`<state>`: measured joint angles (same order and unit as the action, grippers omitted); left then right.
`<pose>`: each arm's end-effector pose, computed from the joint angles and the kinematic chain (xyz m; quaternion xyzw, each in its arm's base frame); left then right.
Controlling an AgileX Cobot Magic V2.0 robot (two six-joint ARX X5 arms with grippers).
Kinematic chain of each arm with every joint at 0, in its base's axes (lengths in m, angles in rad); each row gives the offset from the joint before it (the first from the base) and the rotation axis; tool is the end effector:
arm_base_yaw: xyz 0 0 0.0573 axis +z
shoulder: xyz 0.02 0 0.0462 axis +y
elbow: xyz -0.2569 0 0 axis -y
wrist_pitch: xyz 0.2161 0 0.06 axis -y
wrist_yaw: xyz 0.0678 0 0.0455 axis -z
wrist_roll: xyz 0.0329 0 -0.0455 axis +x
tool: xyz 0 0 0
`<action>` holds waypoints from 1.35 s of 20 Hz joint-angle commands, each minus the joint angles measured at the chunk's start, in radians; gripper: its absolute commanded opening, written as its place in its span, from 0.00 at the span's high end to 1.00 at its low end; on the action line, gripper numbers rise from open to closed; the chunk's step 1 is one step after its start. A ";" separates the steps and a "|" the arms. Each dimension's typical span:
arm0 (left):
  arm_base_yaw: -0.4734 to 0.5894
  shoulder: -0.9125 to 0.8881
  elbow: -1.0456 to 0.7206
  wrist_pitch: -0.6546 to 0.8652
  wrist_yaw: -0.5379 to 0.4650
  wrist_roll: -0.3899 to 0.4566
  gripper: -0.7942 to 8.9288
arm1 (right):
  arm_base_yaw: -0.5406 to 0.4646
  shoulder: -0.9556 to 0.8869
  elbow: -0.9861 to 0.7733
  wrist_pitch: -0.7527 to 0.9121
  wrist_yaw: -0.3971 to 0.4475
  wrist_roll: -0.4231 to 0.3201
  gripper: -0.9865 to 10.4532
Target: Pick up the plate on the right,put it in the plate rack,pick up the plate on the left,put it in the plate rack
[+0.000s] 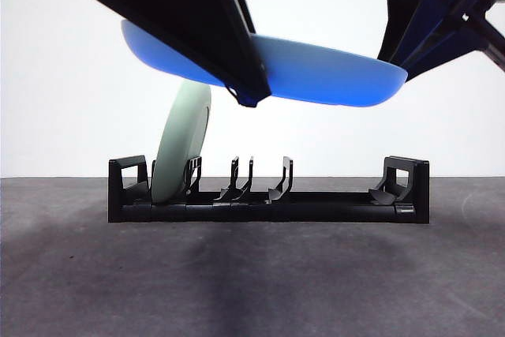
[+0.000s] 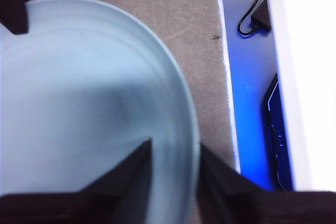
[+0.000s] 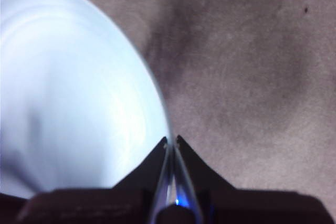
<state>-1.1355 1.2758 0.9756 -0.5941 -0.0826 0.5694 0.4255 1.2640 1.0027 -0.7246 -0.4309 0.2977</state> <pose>0.1005 -0.2096 0.2643 0.4564 0.2131 -0.5344 0.6787 0.1953 0.1036 0.2691 0.1201 0.5222 0.2916 0.7924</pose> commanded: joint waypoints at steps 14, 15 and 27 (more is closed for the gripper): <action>-0.023 0.006 -0.005 0.099 0.004 0.007 0.93 | -0.052 -0.143 -0.002 0.152 0.077 -0.024 0.50; -0.019 0.006 -0.005 0.151 0.004 0.003 0.93 | -0.060 -0.188 -0.002 0.186 0.124 -0.024 0.50; 0.339 0.033 -0.005 0.902 0.403 -0.639 0.93 | -0.073 -0.560 -0.002 0.281 0.517 -0.030 0.50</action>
<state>-0.8211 1.2961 0.9756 0.2527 0.2752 0.1139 0.3527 0.7059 1.0023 -0.4480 0.0826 0.2756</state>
